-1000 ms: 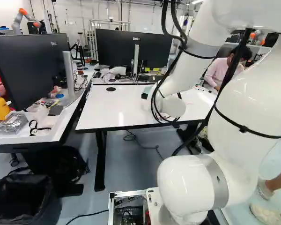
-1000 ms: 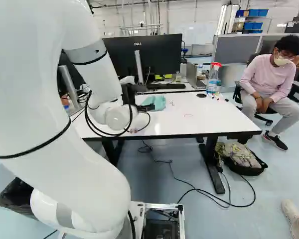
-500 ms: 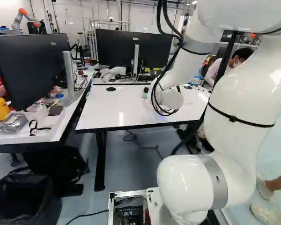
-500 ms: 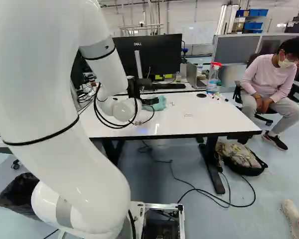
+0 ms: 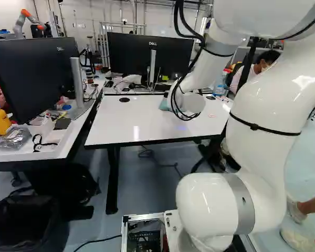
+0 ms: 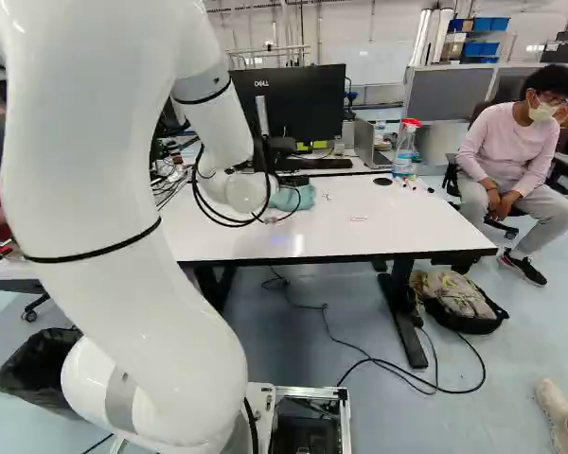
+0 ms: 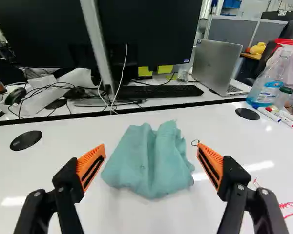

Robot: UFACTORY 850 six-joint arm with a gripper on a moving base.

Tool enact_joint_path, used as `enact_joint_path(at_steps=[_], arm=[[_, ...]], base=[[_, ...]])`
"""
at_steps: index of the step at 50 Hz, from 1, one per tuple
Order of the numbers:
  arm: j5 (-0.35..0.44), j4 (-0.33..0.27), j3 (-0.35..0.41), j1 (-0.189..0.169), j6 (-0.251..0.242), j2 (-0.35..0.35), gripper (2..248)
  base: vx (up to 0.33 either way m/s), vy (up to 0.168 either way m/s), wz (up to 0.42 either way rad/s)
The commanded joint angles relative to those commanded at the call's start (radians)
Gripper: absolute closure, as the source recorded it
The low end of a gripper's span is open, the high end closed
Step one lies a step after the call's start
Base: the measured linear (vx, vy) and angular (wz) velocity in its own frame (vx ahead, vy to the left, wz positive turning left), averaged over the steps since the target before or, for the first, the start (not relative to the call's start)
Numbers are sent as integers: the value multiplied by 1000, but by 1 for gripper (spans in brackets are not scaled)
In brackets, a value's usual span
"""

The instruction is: Clean the table with the green towel

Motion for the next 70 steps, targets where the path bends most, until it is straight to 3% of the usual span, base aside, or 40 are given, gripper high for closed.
enact_joint_path(at_steps=[26, 59, 70], arm=[[-134, 0, -140, -28, 0, -121, 3], [-346, 0, -319, -17, 0, -265, 3], [-357, 0, -354, -15, 0, -291, 3]], base=[[0, 0, 0], [0, 0, 0], [0, 0, 0]])
